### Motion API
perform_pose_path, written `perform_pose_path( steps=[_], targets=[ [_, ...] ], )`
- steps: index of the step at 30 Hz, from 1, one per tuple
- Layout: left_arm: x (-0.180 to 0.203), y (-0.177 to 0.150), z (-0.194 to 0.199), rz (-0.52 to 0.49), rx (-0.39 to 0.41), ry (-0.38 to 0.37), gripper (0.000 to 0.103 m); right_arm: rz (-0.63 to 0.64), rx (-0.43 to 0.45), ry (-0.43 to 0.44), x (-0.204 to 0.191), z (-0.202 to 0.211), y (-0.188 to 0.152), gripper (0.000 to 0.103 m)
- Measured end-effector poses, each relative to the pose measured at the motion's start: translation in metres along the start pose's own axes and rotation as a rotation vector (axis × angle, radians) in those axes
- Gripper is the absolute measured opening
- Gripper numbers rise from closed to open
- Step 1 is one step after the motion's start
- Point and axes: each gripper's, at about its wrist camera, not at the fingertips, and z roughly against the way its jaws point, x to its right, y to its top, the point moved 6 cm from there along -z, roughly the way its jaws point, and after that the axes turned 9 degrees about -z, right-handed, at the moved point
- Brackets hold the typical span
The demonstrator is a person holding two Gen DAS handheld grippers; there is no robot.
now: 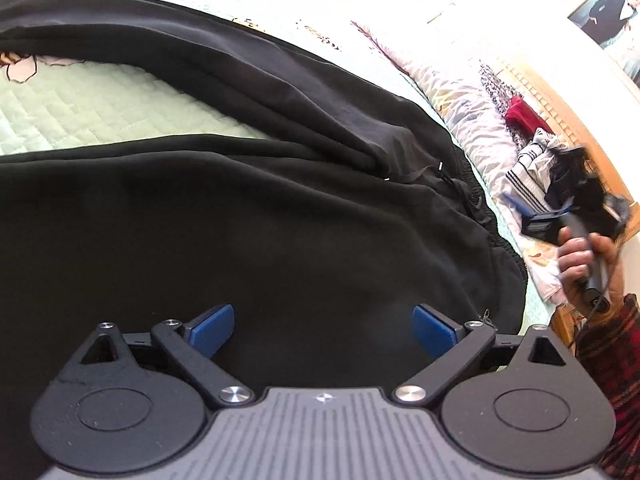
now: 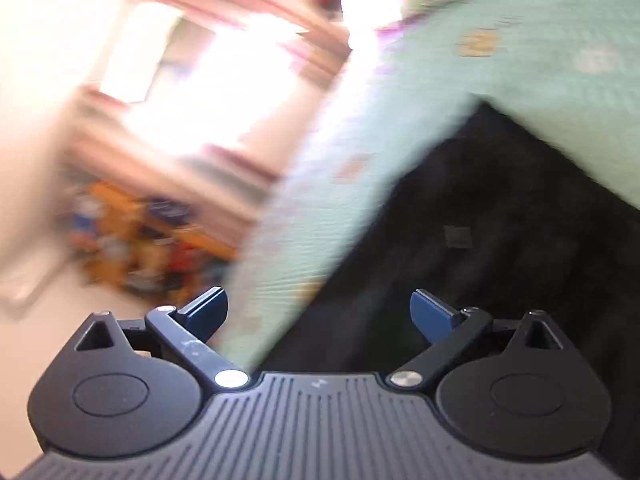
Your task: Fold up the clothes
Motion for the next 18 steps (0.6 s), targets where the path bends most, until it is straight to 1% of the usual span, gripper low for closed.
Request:
perform_pose_path(
  steps=[1, 4, 6, 7, 9, 12, 14, 17, 18],
  targets=[
    [0.001, 0.0, 0.0, -0.005, -0.002, 0.004, 0.098, -0.02, 0.008, -0.061, 0.011, -0.003, -0.001, 0.098],
    [0.004, 0.0, 0.0, -0.019, -0.006, 0.014, 0.099, 0.069, -0.093, -0.055, 0.005, -0.036, -0.024, 0.098],
    [0.004, 0.0, -0.001, -0.014, -0.008, 0.015, 0.099, 0.11, -0.179, -0.12, 0.0, -0.07, -0.035, 0.097],
    [0.003, 0.0, -0.001, -0.012, -0.008, 0.013, 0.099, 0.105, -0.203, -0.161, 0.0, -0.085, -0.04, 0.097],
    [0.003, -0.001, -0.001, -0.008, -0.007, 0.008, 0.099, 0.117, -0.214, -0.21, 0.002, -0.113, -0.047, 0.097],
    [0.001, -0.001, 0.0, -0.002, -0.007, 0.001, 0.099, 0.112, -0.197, -0.171, -0.008, -0.131, -0.054, 0.097],
    [0.001, -0.001, 0.0, 0.0, -0.007, -0.002, 0.099, 0.086, -0.229, -0.026, -0.026, -0.136, -0.063, 0.097],
    [0.001, -0.001, 0.0, -0.001, -0.007, 0.0, 0.099, 0.158, -0.318, 0.098, -0.053, -0.144, -0.081, 0.098],
    [0.002, -0.001, 0.0, -0.002, -0.007, 0.001, 0.099, 0.204, -0.395, 0.092, -0.058, -0.151, -0.089, 0.098]
  ],
)
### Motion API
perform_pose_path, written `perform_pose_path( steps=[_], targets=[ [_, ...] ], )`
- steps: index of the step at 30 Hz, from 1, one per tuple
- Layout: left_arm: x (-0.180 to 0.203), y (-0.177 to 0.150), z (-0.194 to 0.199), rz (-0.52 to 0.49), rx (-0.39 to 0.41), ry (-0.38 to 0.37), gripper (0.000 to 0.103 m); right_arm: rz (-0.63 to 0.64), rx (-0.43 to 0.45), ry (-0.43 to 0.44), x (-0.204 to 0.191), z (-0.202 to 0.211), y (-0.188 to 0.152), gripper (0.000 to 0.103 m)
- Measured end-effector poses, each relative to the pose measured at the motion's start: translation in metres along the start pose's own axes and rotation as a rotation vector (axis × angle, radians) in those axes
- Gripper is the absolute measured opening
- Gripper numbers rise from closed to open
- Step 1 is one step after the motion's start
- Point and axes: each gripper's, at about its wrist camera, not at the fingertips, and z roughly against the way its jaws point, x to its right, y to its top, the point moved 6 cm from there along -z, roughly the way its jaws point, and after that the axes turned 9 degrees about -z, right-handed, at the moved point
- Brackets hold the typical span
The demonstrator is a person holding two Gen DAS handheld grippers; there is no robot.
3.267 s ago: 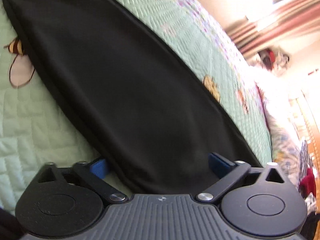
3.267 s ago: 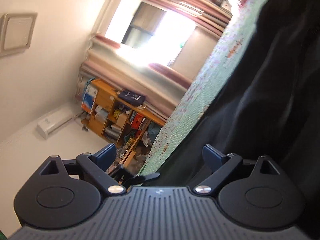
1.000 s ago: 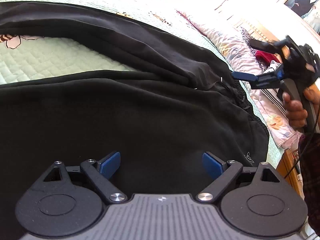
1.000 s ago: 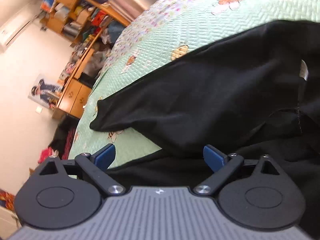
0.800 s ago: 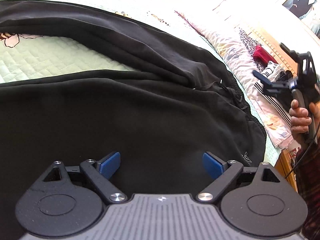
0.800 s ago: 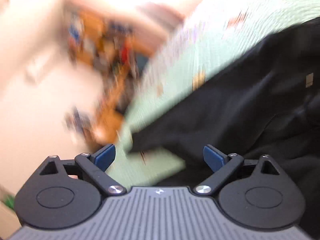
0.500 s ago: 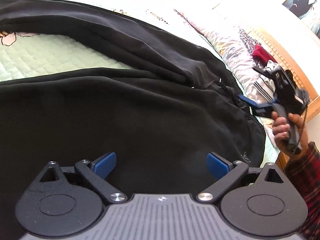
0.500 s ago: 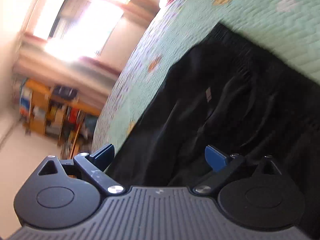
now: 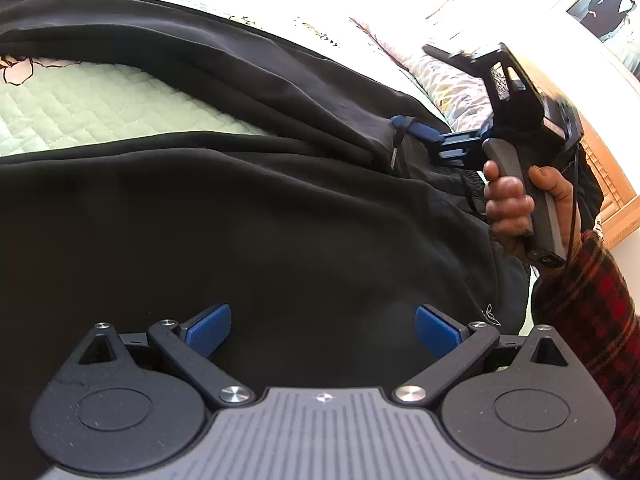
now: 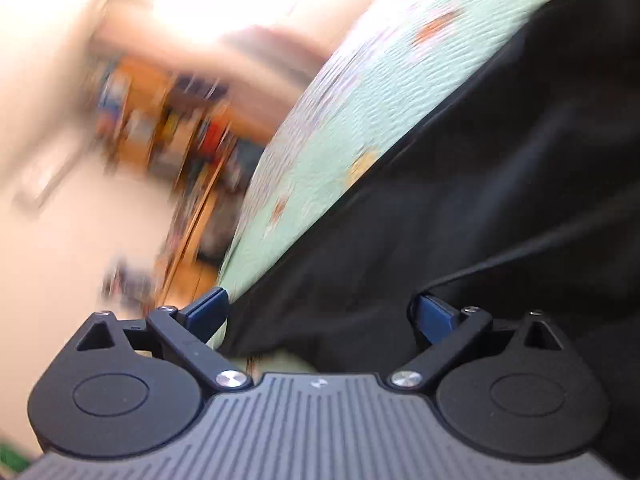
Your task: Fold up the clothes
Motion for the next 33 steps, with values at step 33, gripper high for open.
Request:
perform_pose_path(
  steps=[33],
  targets=[
    [0.014, 0.005, 0.002, 0.002, -0.034, 0.043, 0.1, 0.688, 0.083, -0.412, -0.033, 0.011, -0.076, 0.097]
  ],
)
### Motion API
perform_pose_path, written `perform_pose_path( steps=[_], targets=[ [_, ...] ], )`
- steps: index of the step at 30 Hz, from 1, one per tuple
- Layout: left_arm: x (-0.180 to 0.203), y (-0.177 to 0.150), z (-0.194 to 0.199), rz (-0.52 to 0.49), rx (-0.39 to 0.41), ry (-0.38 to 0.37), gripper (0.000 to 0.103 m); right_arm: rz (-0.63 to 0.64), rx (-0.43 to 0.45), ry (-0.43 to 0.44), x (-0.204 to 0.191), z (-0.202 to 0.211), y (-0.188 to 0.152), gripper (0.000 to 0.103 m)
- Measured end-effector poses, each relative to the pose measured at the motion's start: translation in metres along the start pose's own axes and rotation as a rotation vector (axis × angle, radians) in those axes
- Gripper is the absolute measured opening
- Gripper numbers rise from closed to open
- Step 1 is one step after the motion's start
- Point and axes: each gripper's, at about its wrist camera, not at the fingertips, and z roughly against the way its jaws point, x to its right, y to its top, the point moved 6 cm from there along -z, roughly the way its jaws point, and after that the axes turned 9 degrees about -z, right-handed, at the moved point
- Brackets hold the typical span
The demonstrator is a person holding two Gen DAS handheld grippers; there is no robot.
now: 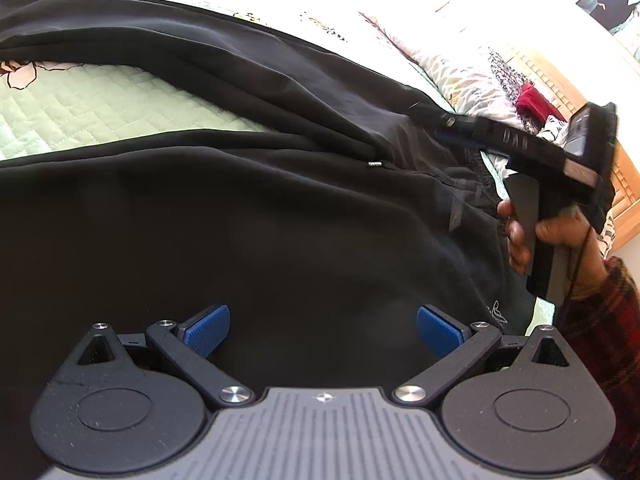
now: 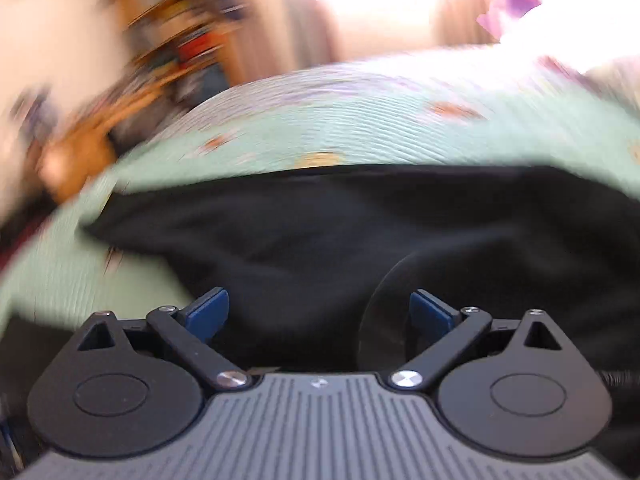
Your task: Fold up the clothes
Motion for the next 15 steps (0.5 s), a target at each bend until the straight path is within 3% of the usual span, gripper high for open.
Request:
perform_pose_path(
  steps=[4, 6, 9, 11, 15],
  targets=[
    [0.005, -0.001, 0.001, 0.003, -0.006, 0.0, 0.1, 0.282, 0.02, -0.005, -0.061, 0.013, -0.025, 0.097],
    [0.008, -0.001, 0.003, 0.002, -0.008, 0.002, 0.1, 0.286, 0.032, 0.052, -0.072, 0.022, -0.028, 0.097],
    [0.012, -0.002, 0.008, -0.012, -0.004, 0.01, 0.1, 0.056, 0.08, 0.103, -0.05, 0.052, -0.031, 0.097],
    [0.014, -0.001, 0.009, -0.019, -0.001, 0.008, 0.1, -0.164, 0.133, 0.116, -0.012, 0.077, -0.036, 0.097],
    [0.017, 0.001, 0.006, -0.039, 0.001, 0.044, 0.1, -0.382, 0.178, -0.034, 0.05, 0.089, -0.058, 0.097]
  ],
)
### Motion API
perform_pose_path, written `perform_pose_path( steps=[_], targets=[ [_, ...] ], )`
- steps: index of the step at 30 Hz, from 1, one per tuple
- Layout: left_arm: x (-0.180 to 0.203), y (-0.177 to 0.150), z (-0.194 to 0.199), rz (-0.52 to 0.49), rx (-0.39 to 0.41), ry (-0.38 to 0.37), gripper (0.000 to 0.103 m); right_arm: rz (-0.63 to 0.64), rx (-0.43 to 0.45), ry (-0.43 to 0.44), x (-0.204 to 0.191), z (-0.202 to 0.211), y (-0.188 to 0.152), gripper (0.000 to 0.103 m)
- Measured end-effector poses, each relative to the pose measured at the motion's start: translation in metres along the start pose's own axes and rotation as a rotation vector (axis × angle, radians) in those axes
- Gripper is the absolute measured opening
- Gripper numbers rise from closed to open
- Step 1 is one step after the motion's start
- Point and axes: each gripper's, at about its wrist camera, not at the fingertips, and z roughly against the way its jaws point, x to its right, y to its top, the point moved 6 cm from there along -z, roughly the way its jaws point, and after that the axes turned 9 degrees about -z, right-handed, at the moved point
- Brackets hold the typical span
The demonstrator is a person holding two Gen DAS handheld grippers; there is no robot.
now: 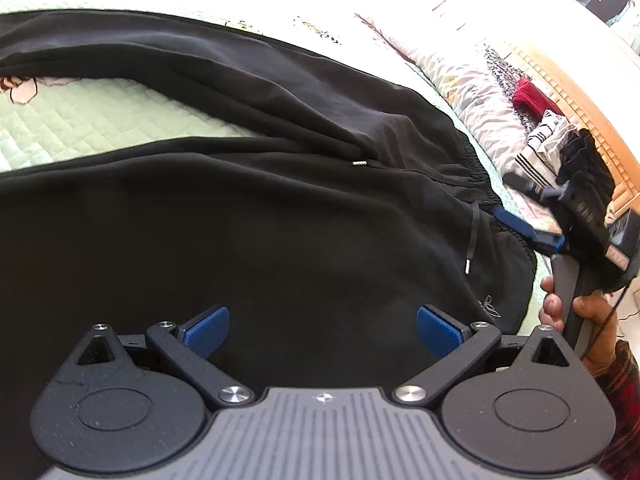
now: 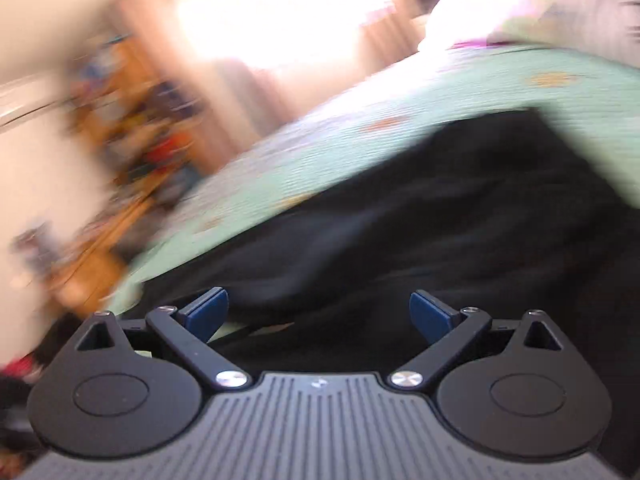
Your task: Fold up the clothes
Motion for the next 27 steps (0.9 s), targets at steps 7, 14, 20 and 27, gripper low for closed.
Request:
perform_pose_path(
  steps=[7, 14, 20, 27],
  targets=[
    [-0.005, 0.002, -0.001, -0.013, -0.014, 0.081, 0.1, -0.231, 0.05, -0.183, 0.062, -0.004, -0.008, 0.099],
    [-0.019, 0.008, 0.01, 0.026, 0.015, 0.102, 0.1, 0.164, -0.137, 0.105, -0.098, -0.059, -0.046, 0.098],
    [-0.023, 0.009, 0.011, 0.028, 0.008, 0.103, 0.1, 0.387, -0.038, -0.114, -0.118, -0.083, -0.04, 0.098],
    [-0.017, 0.01, -0.003, -0.001, -0.013, 0.076, 0.1, 0.122, 0.129, -0.135, -0.035, -0.013, -0.007, 0.098]
  ],
)
